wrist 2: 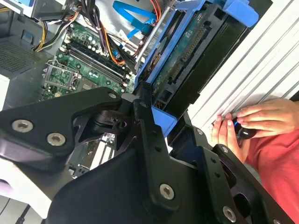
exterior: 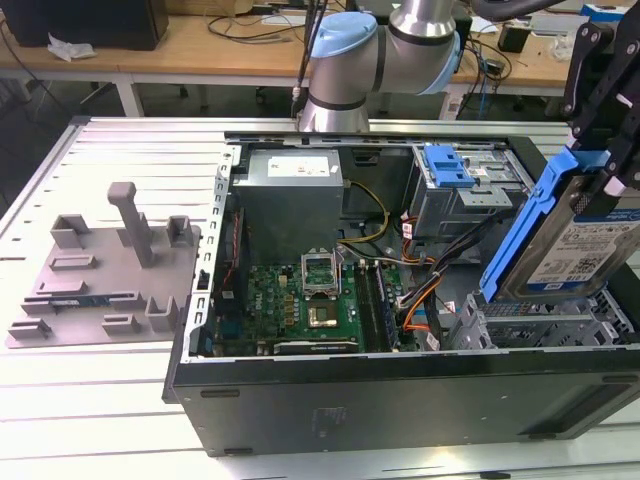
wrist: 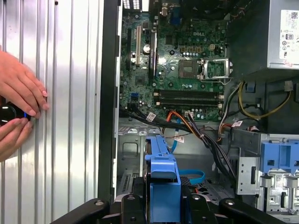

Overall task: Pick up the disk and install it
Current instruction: 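Insert the disk into the insertion slot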

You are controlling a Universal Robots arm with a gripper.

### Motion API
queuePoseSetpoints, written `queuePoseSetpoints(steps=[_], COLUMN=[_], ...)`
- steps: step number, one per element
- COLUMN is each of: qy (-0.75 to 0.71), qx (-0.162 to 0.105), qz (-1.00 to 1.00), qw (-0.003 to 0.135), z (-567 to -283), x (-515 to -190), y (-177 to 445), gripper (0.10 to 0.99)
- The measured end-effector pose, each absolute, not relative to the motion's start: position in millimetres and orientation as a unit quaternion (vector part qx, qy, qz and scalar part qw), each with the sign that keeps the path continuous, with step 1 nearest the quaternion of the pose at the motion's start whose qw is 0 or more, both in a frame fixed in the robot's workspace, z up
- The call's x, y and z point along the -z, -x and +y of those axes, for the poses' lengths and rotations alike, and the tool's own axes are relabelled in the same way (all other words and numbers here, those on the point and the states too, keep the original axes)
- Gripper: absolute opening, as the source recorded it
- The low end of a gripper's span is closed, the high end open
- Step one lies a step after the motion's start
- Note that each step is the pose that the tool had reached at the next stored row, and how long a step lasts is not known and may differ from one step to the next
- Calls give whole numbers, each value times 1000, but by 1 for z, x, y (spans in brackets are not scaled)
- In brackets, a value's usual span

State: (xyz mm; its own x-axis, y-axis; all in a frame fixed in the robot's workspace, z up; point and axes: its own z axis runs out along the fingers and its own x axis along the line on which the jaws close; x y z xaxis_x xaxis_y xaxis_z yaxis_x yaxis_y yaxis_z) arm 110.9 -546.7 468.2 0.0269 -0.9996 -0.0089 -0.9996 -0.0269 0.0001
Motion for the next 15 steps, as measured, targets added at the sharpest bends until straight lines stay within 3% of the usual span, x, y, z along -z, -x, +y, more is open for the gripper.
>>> queuePoseSetpoints(steps=[15], qy=[706], qx=[-3], qz=[708], qw=[3], z=[-543], x=[-462], y=[-112], gripper=[369])
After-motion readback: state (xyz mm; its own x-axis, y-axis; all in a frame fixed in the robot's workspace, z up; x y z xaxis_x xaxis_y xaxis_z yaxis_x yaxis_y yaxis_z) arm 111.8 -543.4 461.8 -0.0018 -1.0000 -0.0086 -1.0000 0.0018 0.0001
